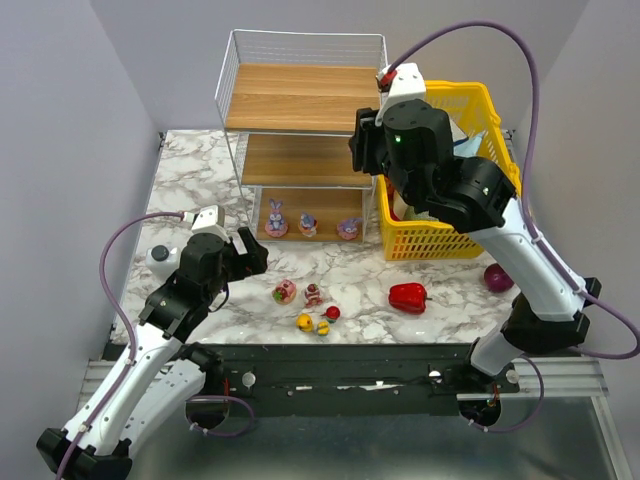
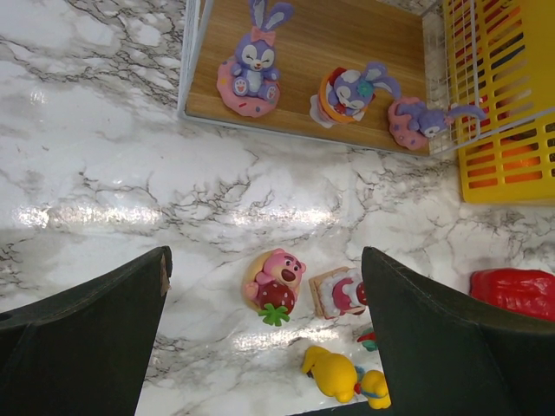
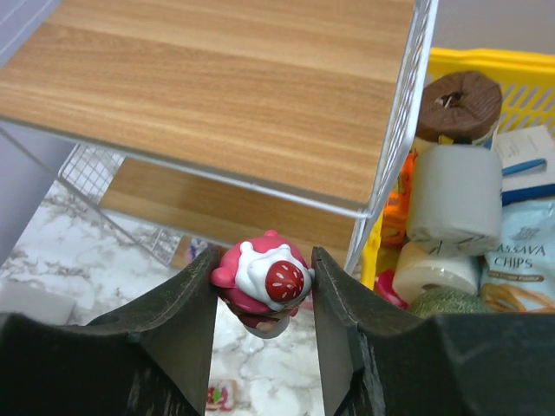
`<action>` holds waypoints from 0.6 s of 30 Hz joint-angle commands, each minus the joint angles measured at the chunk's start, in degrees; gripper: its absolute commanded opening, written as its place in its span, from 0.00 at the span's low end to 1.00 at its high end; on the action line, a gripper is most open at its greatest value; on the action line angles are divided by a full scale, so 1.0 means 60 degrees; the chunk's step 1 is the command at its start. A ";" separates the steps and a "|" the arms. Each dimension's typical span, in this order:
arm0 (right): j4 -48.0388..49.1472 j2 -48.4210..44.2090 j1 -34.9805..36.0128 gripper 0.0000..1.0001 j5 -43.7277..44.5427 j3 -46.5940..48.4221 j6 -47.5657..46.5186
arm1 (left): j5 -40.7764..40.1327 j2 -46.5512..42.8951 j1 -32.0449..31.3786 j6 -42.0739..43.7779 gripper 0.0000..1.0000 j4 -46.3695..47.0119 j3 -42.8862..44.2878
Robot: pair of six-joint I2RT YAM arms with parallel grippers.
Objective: Place and organize the plastic toys onto the shelf
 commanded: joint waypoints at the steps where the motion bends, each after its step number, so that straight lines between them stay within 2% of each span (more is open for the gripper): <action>1: 0.1580 0.0170 -0.0204 0.15 0.0380 0.0315 -0.1105 | -0.0209 -0.0145 0.0026 -0.0047 0.99 -0.0019 -0.0066; 7: 0.1860 0.0742 -0.0511 0.16 0.0161 0.0930 -0.1457 | -0.0341 -0.0101 0.0026 -0.0047 0.99 -0.0062 -0.0022; 18: 0.1787 0.0932 -0.1098 0.21 -0.0528 0.0769 -0.1047 | -0.0488 -0.0160 0.0026 -0.0164 0.99 -0.0107 -0.0080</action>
